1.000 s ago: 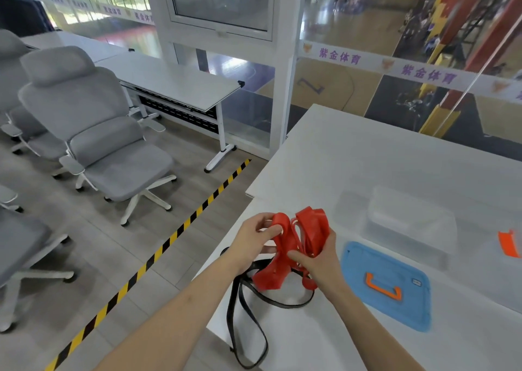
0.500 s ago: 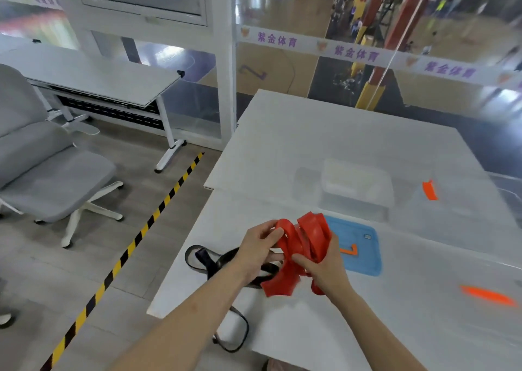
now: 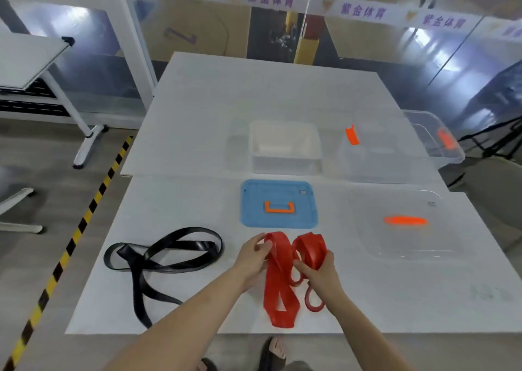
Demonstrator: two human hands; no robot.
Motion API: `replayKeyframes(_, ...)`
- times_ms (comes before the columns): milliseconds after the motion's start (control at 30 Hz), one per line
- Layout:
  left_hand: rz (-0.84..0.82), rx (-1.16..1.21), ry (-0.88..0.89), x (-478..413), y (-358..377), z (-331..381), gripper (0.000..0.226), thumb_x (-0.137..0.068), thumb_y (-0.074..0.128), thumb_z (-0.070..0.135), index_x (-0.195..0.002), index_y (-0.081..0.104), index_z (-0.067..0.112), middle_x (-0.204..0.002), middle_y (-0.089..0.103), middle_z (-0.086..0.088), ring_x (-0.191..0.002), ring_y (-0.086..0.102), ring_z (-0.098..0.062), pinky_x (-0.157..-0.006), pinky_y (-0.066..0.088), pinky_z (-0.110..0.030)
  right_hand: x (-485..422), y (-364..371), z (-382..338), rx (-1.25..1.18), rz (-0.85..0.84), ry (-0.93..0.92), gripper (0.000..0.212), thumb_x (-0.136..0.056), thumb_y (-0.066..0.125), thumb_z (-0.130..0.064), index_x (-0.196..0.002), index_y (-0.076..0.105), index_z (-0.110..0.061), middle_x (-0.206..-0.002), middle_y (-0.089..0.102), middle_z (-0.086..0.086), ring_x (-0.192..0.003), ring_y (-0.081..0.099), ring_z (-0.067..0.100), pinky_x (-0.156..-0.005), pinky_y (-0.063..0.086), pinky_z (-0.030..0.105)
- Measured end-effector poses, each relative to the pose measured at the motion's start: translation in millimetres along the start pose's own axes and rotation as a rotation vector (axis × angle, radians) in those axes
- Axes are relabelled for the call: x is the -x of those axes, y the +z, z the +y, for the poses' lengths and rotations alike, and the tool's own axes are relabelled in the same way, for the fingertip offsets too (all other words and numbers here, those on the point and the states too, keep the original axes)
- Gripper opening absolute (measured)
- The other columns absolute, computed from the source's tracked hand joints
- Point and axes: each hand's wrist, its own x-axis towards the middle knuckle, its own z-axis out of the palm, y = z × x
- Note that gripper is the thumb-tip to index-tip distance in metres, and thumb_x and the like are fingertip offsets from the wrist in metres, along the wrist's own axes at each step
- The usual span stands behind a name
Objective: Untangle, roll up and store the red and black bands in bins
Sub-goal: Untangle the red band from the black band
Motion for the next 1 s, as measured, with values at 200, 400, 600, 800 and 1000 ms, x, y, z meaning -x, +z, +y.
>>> replayKeyframes(200, 0.120, -0.350, -0.122, -31.9, -0.4, -71.9, 0.064, -0.103, 0.058, 0.014, -0.160, 0.028, 0.005, -0.160, 0.043, -0.009, -0.145, 0.046, -0.026, -0.122, 0.036, -0.042, -36.5, 1.6, 47.7, 0.222, -0.149, -0.008, 0.068, -0.095, 0.075, -0.037, -0.148, 0.037, -0.015, -0.132, 0.064, 0.005, -0.107, 0.066, 0.018, -0.094, 0.055, 0.032)
replayKeyframes(400, 0.151, -0.379, -0.094, -35.5, 11.8, -68.0, 0.063, -0.101, 0.059, 0.009, -0.159, 0.035, 0.016, -0.161, 0.042, -0.009, -0.145, 0.045, -0.025, -0.122, 0.038, -0.045, -51.6, -1.3, 46.7, 0.225, -0.190, -0.140, 0.080, -0.093, 0.076, -0.040, -0.159, 0.031, -0.030, -0.158, 0.043, -0.002, -0.146, 0.047, 0.022, -0.120, 0.042, 0.040)
replayKeyframes(600, 0.236, -0.790, -0.148, -25.5, 8.9, -76.0, 0.060, -0.103, 0.055, 0.043, -0.156, 0.040, 0.018, -0.157, 0.047, -0.013, -0.145, 0.042, -0.030, -0.119, 0.031, -0.039, -68.8, -15.6, 62.7, 0.657, -0.192, -0.197, 0.102, -0.086, 0.062, -0.071, -0.166, 0.012, -0.033, -0.169, 0.034, 0.005, -0.150, 0.044, 0.031, -0.120, 0.041, 0.052)
replayKeyframes(800, 0.315, -0.727, -0.271, -21.4, 15.1, -82.0, 0.063, -0.103, 0.044, 0.056, -0.158, 0.036, 0.026, -0.150, 0.043, -0.022, -0.139, 0.045, -0.041, -0.119, 0.035, -0.046, -66.7, -20.3, 53.6, 0.631, -0.131, -0.278, 0.096, -0.092, 0.063, -0.067, -0.166, 0.013, -0.032, -0.173, 0.028, 0.004, -0.153, 0.041, 0.030, -0.120, 0.044, 0.049)
replayKeyframes(1000, 0.303, -0.662, -0.260, -16.2, 11.8, -84.7, 0.064, -0.103, 0.044, 0.056, -0.158, 0.036, 0.023, -0.149, 0.049, -0.020, -0.135, 0.051, -0.038, -0.116, 0.041, -0.049, -69.1, -24.8, 47.7, 0.729, -0.157, -0.362, 0.085, -0.098, 0.059, -0.060, -0.165, 0.016, -0.030, -0.174, 0.023, 0.006, -0.158, 0.032, 0.032, -0.127, 0.033, 0.050)
